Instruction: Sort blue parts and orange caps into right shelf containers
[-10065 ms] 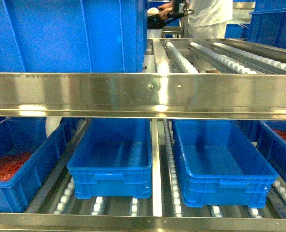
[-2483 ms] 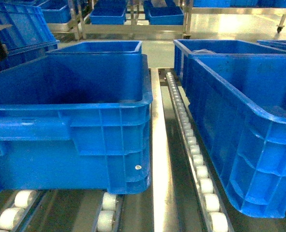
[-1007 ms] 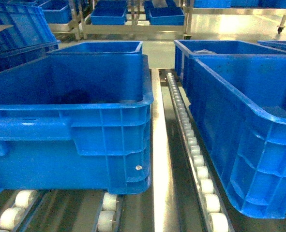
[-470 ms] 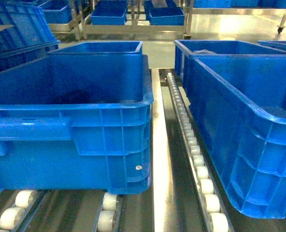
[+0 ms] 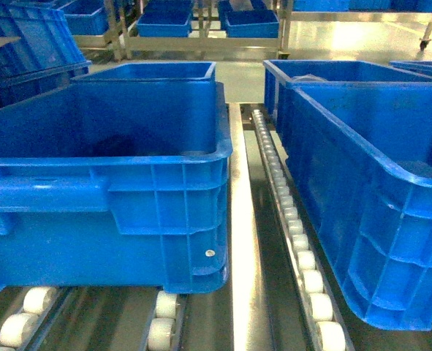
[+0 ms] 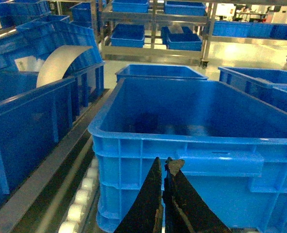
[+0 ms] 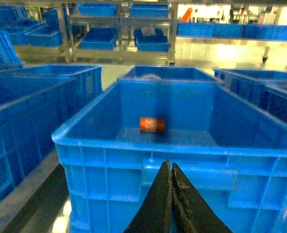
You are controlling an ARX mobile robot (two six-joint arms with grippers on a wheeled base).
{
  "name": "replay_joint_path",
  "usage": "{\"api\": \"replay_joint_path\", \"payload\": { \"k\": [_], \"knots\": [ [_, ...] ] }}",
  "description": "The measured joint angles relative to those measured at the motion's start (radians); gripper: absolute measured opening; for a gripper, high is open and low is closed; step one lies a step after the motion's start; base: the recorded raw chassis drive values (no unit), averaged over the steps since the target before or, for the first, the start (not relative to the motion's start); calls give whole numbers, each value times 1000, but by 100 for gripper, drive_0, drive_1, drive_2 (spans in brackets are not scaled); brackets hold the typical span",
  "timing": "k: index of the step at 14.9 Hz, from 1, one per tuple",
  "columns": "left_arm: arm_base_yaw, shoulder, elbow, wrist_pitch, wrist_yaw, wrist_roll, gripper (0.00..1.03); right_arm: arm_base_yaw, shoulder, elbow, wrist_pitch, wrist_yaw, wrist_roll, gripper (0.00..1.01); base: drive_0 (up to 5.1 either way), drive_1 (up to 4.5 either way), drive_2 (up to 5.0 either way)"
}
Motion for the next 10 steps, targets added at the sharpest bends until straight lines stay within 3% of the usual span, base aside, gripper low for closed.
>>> {"api": "replay_joint_path", "payload": {
  "k": [1,2,8,9,10],
  "knots": [
    [0,-20,0,-28,3,0,2,0,-16,4,24,1,0,1,0,0,0],
    [0,-127,0,-186,3,0,2,0,-16,0,-5,1,0,1,0,0,0],
    [0,-169,1,-185,3,2,2,0,-16,0,7,1,0,2,0,0,0],
    [0,-169,1,-185,3,2,10,0,-16,0,6,1,0,14,0,0,0],
    [0,-169,1,-185,3,2,25,0,-16,0,7,1,0,29,0,0,0]
  ]
}}
